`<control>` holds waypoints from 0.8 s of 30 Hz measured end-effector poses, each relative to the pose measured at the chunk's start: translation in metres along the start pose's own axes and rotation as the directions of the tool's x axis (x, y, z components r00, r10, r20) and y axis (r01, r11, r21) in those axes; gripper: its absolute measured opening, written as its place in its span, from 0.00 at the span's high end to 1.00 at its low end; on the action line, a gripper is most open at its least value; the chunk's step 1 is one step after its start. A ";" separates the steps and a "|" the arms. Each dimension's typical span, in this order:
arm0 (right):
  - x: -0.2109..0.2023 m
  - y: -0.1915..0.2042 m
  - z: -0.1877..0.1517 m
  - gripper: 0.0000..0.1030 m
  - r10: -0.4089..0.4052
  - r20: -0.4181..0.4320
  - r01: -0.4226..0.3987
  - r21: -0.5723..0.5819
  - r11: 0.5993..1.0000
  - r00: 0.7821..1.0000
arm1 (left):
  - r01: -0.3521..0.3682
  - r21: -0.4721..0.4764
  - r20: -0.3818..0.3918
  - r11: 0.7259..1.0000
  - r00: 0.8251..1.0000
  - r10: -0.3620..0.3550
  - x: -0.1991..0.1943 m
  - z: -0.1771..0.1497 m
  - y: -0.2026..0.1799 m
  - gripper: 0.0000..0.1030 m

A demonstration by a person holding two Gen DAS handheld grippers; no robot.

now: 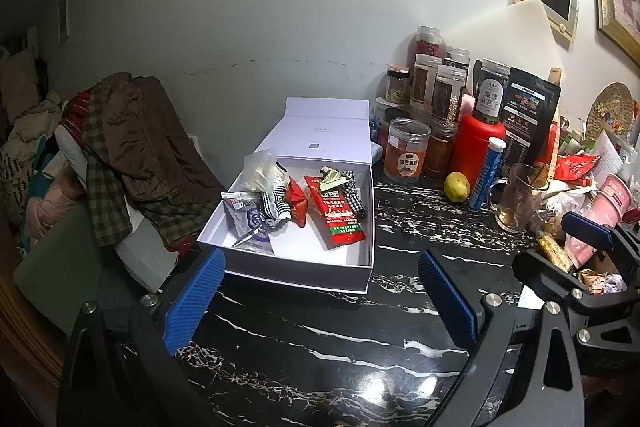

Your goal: Organize soft objects

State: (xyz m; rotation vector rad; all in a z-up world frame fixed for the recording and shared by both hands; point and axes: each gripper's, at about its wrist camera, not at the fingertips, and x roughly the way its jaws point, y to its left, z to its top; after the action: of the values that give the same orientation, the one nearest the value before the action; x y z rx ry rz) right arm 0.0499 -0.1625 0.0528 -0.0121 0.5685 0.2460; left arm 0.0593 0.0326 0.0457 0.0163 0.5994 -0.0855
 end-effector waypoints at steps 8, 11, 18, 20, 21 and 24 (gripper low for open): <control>0.000 0.000 0.000 0.06 0.000 -0.001 0.000 0.001 1.000 1.000 | 0.000 0.004 -0.001 1.000 1.000 0.000 -0.001 0.000 -0.001 0.04; 0.000 -0.001 0.000 0.06 0.007 -0.003 -0.007 0.003 1.000 1.000 | 0.003 0.004 -0.006 1.000 1.000 -0.003 -0.001 0.000 -0.001 0.04; 0.001 -0.002 0.000 0.06 0.002 -0.007 -0.001 0.005 1.000 1.000 | 0.006 0.012 -0.009 1.000 1.000 -0.005 0.001 0.000 -0.001 0.04; 0.001 -0.001 0.000 0.06 -0.001 -0.007 0.001 0.005 1.000 1.000 | 0.007 0.009 -0.009 1.000 1.000 -0.007 0.001 0.000 0.000 0.04; 0.001 -0.002 0.000 0.06 -0.001 -0.008 0.002 0.005 1.000 1.000 | 0.006 0.007 -0.005 1.000 1.000 -0.006 0.001 0.001 0.000 0.04; 0.001 -0.002 0.000 0.06 -0.002 -0.010 0.002 0.005 1.000 1.000 | 0.004 0.013 -0.004 1.000 1.000 -0.004 0.001 0.001 -0.001 0.04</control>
State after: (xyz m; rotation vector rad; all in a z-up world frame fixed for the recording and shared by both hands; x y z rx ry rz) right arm 0.0513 -0.1638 0.0520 -0.0088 0.5790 0.2430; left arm 0.0606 0.0319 0.0458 0.0280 0.6029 -0.0937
